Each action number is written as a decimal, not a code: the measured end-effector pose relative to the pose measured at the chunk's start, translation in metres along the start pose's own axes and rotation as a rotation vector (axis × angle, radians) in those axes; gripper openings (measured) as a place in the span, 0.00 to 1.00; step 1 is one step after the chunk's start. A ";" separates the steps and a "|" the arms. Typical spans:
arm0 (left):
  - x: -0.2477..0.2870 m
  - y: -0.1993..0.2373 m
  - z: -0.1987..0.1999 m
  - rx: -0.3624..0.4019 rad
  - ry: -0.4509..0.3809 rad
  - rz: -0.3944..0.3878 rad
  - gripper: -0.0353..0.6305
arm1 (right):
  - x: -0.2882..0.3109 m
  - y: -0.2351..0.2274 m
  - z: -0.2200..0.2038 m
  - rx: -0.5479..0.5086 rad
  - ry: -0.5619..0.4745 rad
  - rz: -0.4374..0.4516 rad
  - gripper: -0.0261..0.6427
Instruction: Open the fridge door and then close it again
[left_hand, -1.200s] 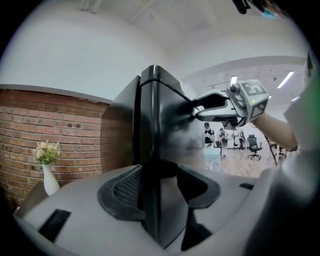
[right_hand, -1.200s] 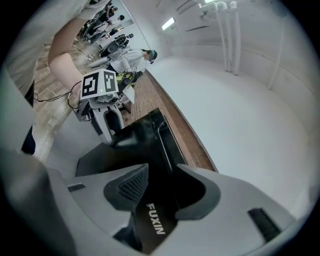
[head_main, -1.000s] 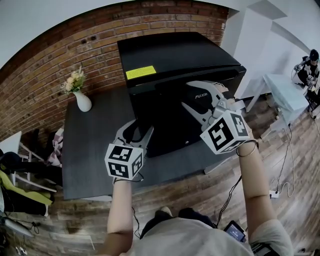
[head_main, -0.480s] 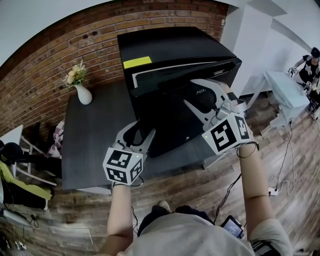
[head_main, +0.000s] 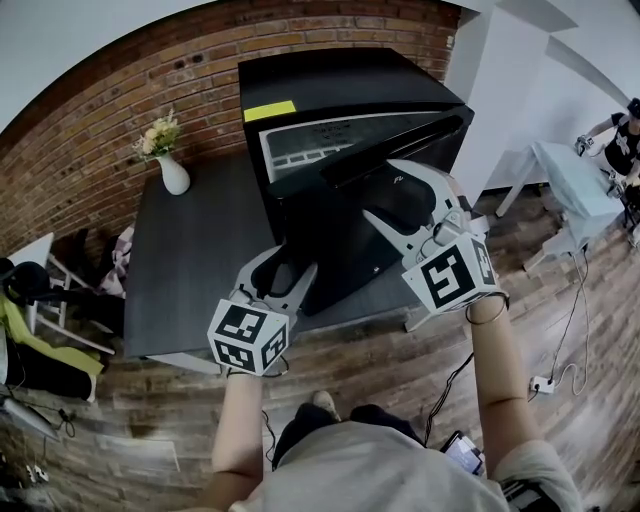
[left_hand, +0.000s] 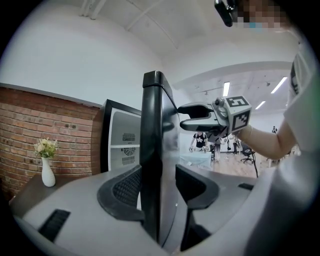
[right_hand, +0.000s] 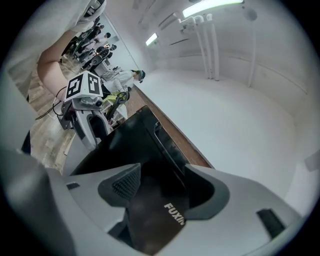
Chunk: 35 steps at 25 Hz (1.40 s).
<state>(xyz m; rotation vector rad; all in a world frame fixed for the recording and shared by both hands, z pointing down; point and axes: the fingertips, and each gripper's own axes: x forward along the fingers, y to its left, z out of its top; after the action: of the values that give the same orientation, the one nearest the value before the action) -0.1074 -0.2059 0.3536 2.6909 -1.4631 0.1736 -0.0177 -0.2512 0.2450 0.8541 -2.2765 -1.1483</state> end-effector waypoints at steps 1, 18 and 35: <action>-0.002 -0.003 0.000 0.000 0.004 0.001 0.35 | -0.003 0.002 0.000 0.002 0.001 0.003 0.43; -0.019 -0.055 -0.003 -0.002 -0.004 -0.034 0.35 | -0.048 0.063 0.011 0.299 -0.088 0.115 0.41; -0.035 -0.130 -0.008 0.004 -0.023 -0.167 0.35 | -0.114 0.104 0.008 0.598 -0.125 0.090 0.42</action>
<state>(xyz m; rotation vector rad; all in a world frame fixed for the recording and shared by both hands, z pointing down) -0.0175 -0.1049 0.3555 2.8099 -1.2366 0.1353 0.0247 -0.1191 0.3141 0.8879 -2.7828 -0.4841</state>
